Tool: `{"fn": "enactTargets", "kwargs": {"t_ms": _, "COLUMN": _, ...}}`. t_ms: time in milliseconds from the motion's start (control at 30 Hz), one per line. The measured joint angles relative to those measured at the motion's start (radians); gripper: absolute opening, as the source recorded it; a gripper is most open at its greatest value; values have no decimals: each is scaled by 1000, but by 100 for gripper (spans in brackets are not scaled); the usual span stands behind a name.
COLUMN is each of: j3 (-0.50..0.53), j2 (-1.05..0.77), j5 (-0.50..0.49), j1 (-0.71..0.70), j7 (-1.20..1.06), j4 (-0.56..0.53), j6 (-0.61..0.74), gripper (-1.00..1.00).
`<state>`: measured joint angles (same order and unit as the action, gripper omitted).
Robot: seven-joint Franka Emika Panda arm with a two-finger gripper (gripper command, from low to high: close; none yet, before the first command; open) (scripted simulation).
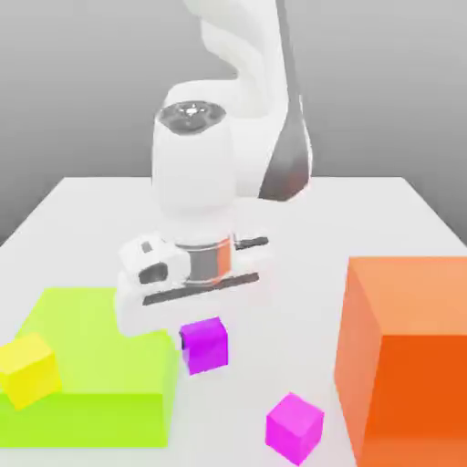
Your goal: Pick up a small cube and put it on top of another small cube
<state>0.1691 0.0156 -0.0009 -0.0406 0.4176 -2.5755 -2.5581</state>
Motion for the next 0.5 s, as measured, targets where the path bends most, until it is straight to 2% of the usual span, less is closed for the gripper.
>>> {"fn": "enactTargets", "kwargs": {"t_ms": 267, "j3": 122, "j2": -30, "j5": 14, "j1": -143, "j7": 249, "j4": 279, "j6": 248, "gripper": -100}}
{"fn": "enactTargets", "kwargs": {"t_ms": 367, "j3": 122, "j2": -106, "j5": 47, "j1": -170, "j7": 249, "j4": 273, "j6": 170, "gripper": -100}}
{"fn": "enactTargets", "kwargs": {"t_ms": 400, "j3": 122, "j2": -128, "j5": 58, "j1": -169, "j7": 242, "j4": 265, "j6": 141, "gripper": 100}}
{"fn": "enactTargets", "kwargs": {"t_ms": 500, "j3": 122, "j2": -128, "j5": 58, "j1": -169, "j7": 242, "j4": 265, "j6": 141, "gripper": 100}}
